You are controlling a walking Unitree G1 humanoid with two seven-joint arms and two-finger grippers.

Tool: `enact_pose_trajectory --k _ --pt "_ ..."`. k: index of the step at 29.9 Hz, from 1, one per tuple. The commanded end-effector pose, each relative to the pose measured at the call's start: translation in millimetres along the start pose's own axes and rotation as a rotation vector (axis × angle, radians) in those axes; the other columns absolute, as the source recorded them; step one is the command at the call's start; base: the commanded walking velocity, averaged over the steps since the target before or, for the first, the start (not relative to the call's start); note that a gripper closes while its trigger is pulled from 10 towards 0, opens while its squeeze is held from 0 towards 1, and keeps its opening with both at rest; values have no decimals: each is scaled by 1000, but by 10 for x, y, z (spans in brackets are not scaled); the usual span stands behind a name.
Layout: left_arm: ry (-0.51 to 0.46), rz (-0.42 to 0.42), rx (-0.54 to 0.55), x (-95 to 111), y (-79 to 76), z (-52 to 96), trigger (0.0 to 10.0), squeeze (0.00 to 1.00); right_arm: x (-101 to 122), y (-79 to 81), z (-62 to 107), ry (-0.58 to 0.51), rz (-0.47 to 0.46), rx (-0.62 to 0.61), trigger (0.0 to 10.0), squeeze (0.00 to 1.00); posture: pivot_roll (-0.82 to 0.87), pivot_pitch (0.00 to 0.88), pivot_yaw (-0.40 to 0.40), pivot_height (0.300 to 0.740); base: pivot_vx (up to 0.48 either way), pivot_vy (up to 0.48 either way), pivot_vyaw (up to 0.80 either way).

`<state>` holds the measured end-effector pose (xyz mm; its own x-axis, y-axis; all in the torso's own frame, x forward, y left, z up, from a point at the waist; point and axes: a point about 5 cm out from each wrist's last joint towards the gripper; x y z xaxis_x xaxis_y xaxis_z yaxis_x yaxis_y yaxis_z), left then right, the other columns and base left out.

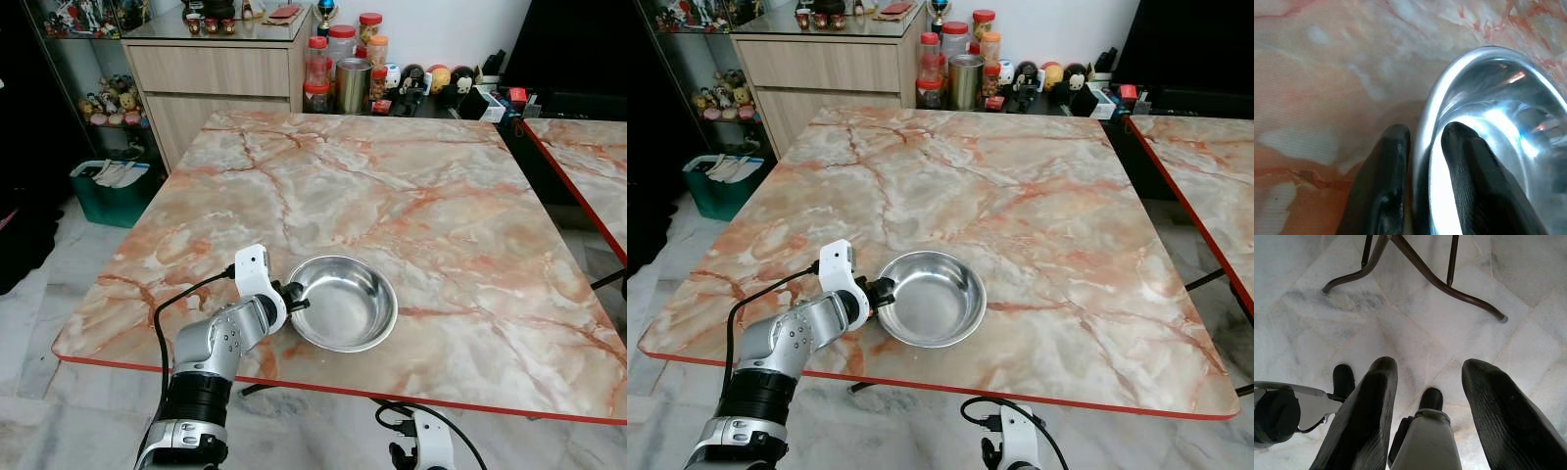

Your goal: Setting the table

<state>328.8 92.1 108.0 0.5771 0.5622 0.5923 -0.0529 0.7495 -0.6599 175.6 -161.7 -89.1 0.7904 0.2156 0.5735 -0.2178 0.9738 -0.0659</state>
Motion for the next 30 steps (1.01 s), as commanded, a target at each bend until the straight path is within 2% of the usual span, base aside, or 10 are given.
enact_pose_trajectory --k 1,2,3,8,9,12,16,21,25,30 --pt "-12 -28 -5 45 -36 2 10000 929 37 -17 -8 -4 2 -3 10000 0 42 0 -14 740 0 0 0" --pt "-14 -31 -6 49 -35 3 10000 933 38 -17 -8 -4 3 -3 10000 0 43 0 -15 740 0 0 0" --pt "-16 -33 -4 55 -32 5 10000 1000 38 -16 -8 -4 4 -2 10000 0 43 0 -16 740 0 0 0" --pt "-44 -49 15 109 -3 20 10000 1000 54 -9 -11 -7 8 2 10000 0 47 0 -18 740 0 0 0" --pt "-75 -53 23 161 12 34 10000 0 55 -9 -12 -8 9 2 10000 0 47 0 -18 740 0 0 0" --pt "-151 -55 38 333 64 90 10000 0 64 -15 -13 -9 5 0 10000 0 47 0 -20 740 0 0 0" --pt "-171 -35 54 422 137 129 10000 0 63 -12 -13 -8 5 1 10000 0 56 0 -27 740 0 0 0" --pt "-236 47 36 621 229 225 10000 0 65 -11 -14 -7 11 5 10000 0 66 0 -33 740 0 0 0" --pt "-222 63 29 618 249 226 10000 0 72 -11 -16 -8 12 6 10000 0 67 0 -33 740 0 0 0" --pt "-203 56 -8 539 184 205 10000 0 88 -14 -19 -12 12 6 10000 0 68 0 -36 740 0 0 0"
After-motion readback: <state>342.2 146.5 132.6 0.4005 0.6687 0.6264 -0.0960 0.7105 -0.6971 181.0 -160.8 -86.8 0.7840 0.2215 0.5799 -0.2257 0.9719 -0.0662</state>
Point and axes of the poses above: a point about 5 cm out from each wrist's last joint towards the gripper, its own z axis pointing back from the gripper into the wrist, its own x axis along the axis of the wrist's last joint, y = z × x, and after that the axes turned 14 degrees about z, right-handed
